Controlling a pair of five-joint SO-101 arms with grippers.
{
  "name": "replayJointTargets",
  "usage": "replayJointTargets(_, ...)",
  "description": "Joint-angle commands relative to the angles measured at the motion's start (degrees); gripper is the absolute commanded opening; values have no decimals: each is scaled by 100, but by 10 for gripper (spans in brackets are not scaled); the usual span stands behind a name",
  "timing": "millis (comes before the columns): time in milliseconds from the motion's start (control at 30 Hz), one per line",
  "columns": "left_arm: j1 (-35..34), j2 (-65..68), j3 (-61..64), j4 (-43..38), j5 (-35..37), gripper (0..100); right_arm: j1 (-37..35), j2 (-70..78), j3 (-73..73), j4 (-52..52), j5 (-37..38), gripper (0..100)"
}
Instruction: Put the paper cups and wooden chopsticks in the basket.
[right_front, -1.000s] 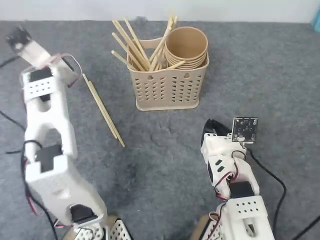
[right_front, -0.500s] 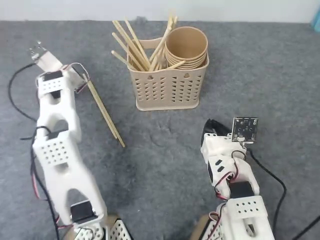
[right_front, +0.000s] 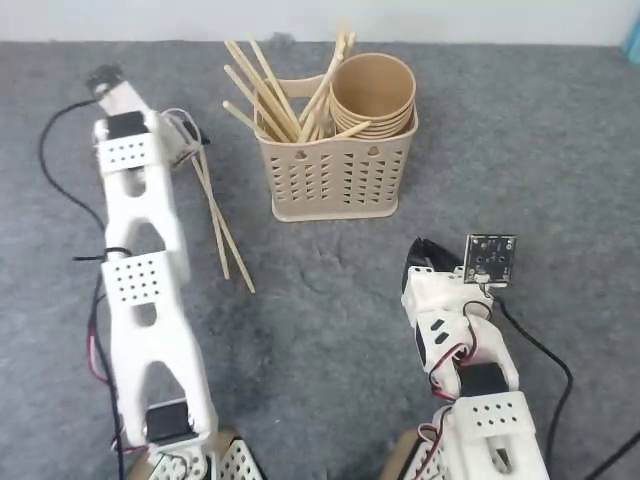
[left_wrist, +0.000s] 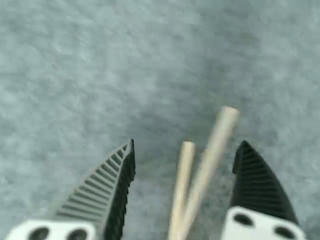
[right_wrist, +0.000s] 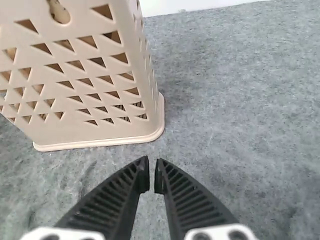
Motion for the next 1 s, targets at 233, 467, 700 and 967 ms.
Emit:
replayJointTargets(233, 281, 1486, -2413, 167, 62, 134, 40, -92, 123, 22, 97, 41)
replayJointTargets(467, 281, 1723, -2765, 167, 62, 13, 40, -92, 123, 4, 97, 41)
replayJointTargets(700, 290, 1477, -2774, 607, 62, 12, 40, -92, 123, -13, 97, 41)
replayJointTargets(967, 475, -26, -2747, 1916, 62, 12, 40, -92, 123, -13, 97, 41)
